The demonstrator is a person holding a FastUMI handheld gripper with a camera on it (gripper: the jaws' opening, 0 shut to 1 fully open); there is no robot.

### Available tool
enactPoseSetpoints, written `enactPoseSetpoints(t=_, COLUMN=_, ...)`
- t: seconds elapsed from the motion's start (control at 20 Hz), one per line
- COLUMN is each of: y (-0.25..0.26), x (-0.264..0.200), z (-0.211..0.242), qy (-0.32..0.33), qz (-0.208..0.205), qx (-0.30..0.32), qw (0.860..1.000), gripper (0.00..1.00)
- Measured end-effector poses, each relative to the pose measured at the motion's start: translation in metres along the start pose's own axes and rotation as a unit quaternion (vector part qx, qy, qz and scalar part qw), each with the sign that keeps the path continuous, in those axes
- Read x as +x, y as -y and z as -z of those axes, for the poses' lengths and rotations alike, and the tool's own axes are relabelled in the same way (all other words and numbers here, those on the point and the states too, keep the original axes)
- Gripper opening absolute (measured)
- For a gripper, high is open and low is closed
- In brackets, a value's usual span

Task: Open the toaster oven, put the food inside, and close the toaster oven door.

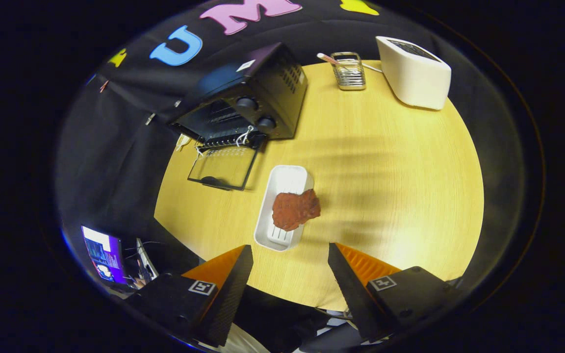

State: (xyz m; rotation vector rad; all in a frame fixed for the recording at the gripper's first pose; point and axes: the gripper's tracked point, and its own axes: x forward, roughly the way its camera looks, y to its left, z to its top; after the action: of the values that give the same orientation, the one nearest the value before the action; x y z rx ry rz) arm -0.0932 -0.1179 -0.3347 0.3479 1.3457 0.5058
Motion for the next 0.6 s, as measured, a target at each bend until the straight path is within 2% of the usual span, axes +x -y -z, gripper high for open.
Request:
enactPoseSetpoints(t=0.3, y=0.005, x=0.025, z=-0.025, qy=-0.026, qz=-0.063, qx=0.065, qw=0.996, gripper=0.96)
enactPoseSetpoints(t=0.45, y=0.003, x=0.041, z=-0.038, qy=-0.041, qz=-0.088, qx=0.088, qw=0.991, gripper=0.93)
enactPoseSetpoints(t=0.55, y=0.002, x=0.046, z=-0.036, qy=-0.059, qz=-0.101, qx=0.099, qw=0.988, gripper=0.78)
enactPoseSetpoints(t=0.6, y=0.002, x=0.048, z=-0.035, qy=-0.067, qz=-0.107, qx=0.099, qw=0.987, gripper=0.77)
